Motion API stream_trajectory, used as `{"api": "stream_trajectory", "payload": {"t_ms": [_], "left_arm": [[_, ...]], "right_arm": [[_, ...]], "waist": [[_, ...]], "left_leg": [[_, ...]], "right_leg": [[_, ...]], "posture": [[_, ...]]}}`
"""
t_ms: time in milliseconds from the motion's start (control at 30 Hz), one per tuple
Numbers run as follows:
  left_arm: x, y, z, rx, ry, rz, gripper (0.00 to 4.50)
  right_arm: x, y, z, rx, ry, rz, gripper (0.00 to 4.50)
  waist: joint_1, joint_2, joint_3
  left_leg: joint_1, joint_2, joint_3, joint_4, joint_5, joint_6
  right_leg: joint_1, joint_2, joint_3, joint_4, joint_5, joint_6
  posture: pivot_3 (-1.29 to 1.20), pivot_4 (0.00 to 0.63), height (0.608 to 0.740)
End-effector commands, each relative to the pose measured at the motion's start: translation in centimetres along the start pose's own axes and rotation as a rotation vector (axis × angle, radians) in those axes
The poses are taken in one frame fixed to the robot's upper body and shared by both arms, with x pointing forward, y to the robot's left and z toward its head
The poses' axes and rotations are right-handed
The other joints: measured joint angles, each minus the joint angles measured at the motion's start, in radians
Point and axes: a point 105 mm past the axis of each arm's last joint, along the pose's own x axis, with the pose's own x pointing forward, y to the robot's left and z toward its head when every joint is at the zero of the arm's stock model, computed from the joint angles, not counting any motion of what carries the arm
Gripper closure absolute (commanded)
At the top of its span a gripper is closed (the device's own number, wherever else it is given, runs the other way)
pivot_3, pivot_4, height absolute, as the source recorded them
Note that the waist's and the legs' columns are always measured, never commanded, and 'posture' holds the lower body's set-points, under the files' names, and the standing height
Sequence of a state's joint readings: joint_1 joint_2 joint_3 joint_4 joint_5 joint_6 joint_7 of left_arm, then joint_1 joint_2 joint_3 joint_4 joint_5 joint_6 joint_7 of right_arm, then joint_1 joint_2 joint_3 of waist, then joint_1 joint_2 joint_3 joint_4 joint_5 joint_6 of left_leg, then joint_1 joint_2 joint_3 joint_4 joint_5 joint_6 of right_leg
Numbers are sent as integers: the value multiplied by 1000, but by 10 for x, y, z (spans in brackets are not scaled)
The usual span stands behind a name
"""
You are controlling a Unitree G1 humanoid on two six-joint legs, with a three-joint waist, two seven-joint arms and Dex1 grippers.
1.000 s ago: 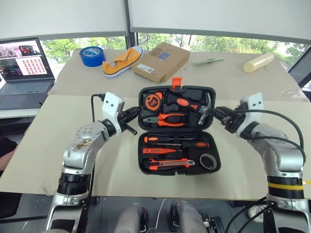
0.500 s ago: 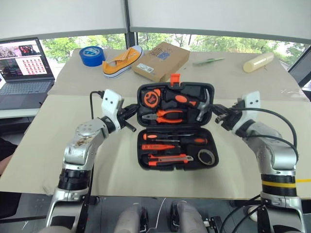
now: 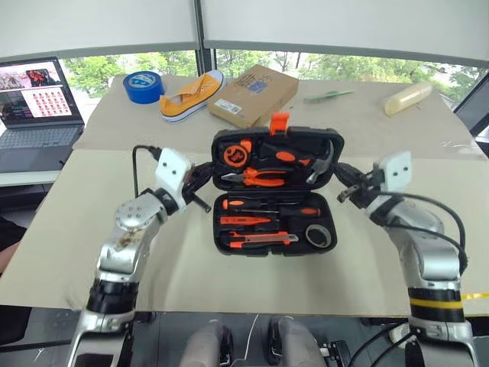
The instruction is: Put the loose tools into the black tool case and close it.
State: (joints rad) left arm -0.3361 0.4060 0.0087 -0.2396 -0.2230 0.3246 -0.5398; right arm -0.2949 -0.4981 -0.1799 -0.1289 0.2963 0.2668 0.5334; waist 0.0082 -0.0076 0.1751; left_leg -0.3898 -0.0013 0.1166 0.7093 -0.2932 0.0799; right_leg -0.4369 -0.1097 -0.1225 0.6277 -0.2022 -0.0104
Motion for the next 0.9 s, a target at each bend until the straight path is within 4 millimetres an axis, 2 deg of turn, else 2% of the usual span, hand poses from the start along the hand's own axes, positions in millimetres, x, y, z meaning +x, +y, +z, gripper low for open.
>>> {"api": "stream_trajectory", "payload": {"t_ms": [33,100,233,267,367,433,567,633,733,767,867,900], "left_arm": [[-14,-6,-2,31,24,18,4500],[-20,-6,-4,23,38,36,4500],[-51,3,-12,3,108,96,4500],[-57,5,-12,-2,118,108,3792],[-88,21,-14,-10,204,95,2814],[-102,29,-16,-2,258,68,2059],[-106,43,-19,10,304,20,628],[-96,51,-21,24,314,-15,628],[-67,59,-22,88,313,-107,566],[-60,60,-22,107,310,-134,566],[-21,53,-22,178,282,-264,1238],[-8,49,-21,201,269,-303,1698]], "right_arm": [[-16,1,20,-91,-83,3,4437],[-24,5,18,-96,-76,20,4437],[-62,15,15,-80,-7,79,4437],[-68,15,15,-79,11,85,3751],[-105,10,20,-69,129,187,2858],[-126,17,19,-43,205,297,2151],[-148,34,10,16,331,436,2145],[-153,49,6,28,357,534,2145],[-151,67,-5,27,401,638,2806],[-149,71,-7,19,408,656,3241],[-136,80,-18,-44,415,712,4198],[-131,83,-22,-70,411,725,4500]], "waist": [[0,0,0],[1,0,0],[2,2,-1],[0,2,-2],[0,2,-1],[5,2,-1],[16,1,-2],[25,1,-2],[33,-1,-3],[34,-2,-4],[35,-3,-4],[35,-3,-4]], "left_leg": [[1,0,0,0,0,0],[3,0,0,0,0,0],[5,1,0,0,0,0],[5,1,-1,0,0,0],[5,4,0,1,-1,-1],[5,5,0,2,-1,-1],[11,8,-2,2,-7,-3],[13,7,-2,2,-10,-5],[13,7,-2,3,-10,-5],[14,7,-1,3,-9,-5],[12,6,0,3,-9,-3],[12,4,0,4,-5,3]], "right_leg": [[0,0,0,-1,0,0],[1,-1,1,1,0,0],[2,-3,5,2,-1,0],[2,-3,6,2,-1,0],[1,-3,10,2,-1,-1],[2,-3,9,3,-1,-1],[11,-3,6,-3,-6,6],[13,-4,8,-3,-6,6],[13,-4,8,-2,-5,5],[13,-3,8,-2,-5,5],[12,-2,8,-2,-4,4],[13,0,7,-1,-2,0]], "posture": [[0,150,731],[0,150,731],[0,150,731],[0,150,731],[0,150,731],[0,150,731],[0,150,731],[0,150,731],[0,150,731],[0,150,731],[0,150,731],[0,150,731]]}}
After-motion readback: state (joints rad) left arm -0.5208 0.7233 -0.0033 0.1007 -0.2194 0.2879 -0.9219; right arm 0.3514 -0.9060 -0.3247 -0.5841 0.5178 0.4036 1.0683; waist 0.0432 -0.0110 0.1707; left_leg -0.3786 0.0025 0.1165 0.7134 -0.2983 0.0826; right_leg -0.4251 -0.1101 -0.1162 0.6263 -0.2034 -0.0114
